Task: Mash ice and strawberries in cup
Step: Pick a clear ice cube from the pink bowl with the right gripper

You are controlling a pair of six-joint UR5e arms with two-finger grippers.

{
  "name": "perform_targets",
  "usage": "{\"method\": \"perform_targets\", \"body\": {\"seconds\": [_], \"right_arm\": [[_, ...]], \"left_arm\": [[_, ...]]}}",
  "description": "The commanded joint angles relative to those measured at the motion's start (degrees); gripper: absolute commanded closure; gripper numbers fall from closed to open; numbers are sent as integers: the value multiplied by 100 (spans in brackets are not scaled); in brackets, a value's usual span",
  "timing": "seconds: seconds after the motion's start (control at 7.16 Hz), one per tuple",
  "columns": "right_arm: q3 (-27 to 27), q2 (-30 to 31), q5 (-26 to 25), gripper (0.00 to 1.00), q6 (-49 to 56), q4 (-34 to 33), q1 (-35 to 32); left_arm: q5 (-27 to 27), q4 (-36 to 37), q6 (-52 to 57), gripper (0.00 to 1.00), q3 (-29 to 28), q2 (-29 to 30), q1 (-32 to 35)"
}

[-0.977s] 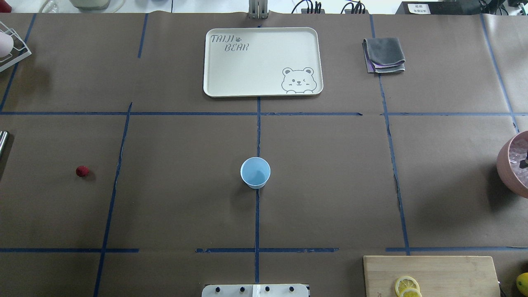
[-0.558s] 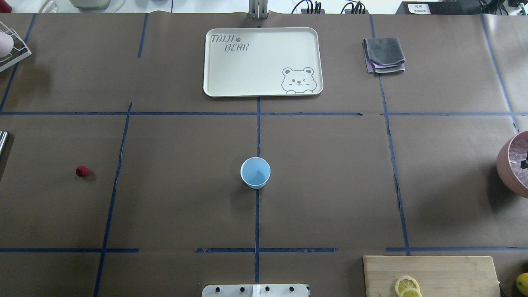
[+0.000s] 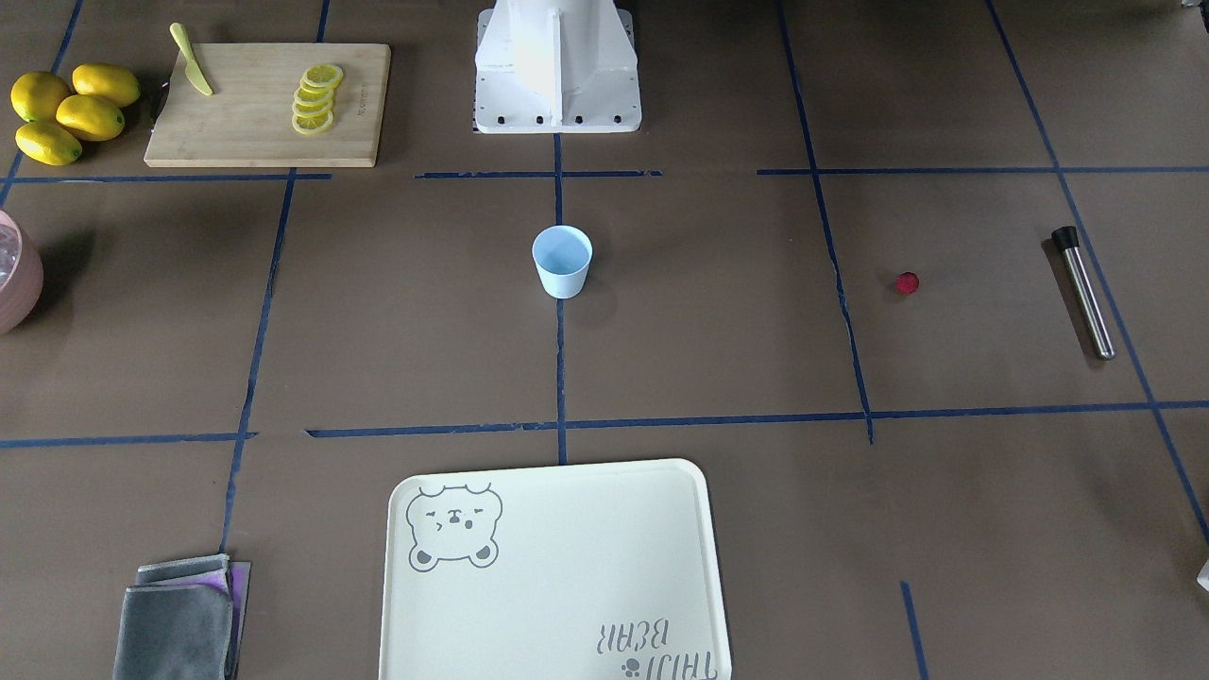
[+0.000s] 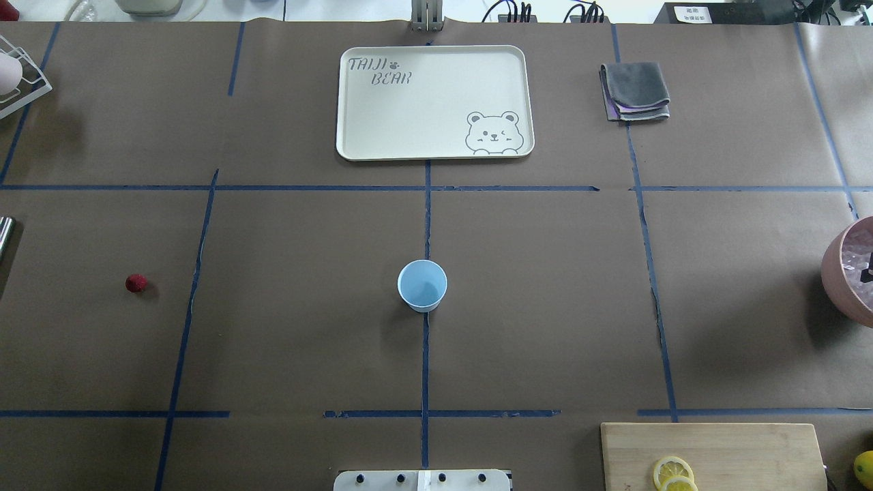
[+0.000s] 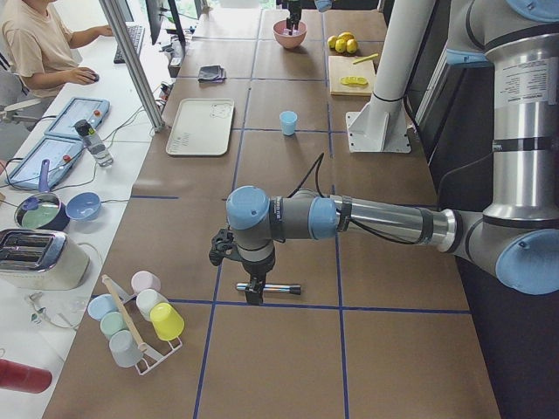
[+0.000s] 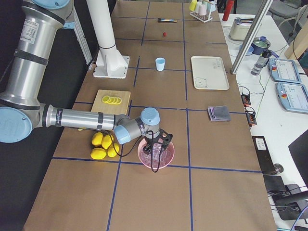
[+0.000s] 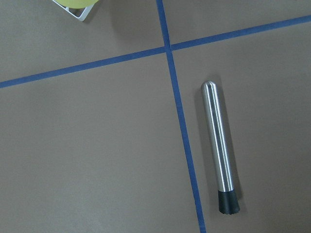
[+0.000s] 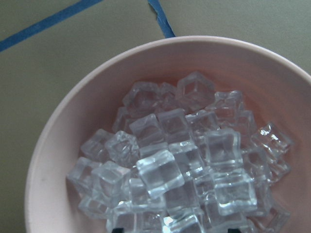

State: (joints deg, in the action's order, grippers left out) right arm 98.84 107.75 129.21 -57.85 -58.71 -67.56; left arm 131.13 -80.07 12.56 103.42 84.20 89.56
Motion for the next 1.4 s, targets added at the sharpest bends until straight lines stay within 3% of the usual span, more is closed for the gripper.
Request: {"method": "perform_targets", "body": {"seconds": [0.0, 0.14, 0.28, 0.56, 0.7, 1.26], "right_arm": [[-13, 0, -1, 42, -7, 0, 15], [-31, 0, 8, 55, -15, 17, 15], [-31, 0, 8, 76, -24, 35, 15], [30, 9, 8, 97, -24, 44, 6], [117, 17, 17, 100, -103, 44, -2], [1697, -139, 279, 100, -1671, -18, 276]], "left_arm": [[0, 0, 0, 0, -6, 0, 0], [0, 0, 0, 0, -6, 0, 0], [0, 0, 0, 0, -6, 0, 0], [-9, 0, 0, 0, -6, 9, 0], [0, 0, 0, 0, -6, 26, 0], [-9, -149, 0, 0, -6, 26, 0]]}}
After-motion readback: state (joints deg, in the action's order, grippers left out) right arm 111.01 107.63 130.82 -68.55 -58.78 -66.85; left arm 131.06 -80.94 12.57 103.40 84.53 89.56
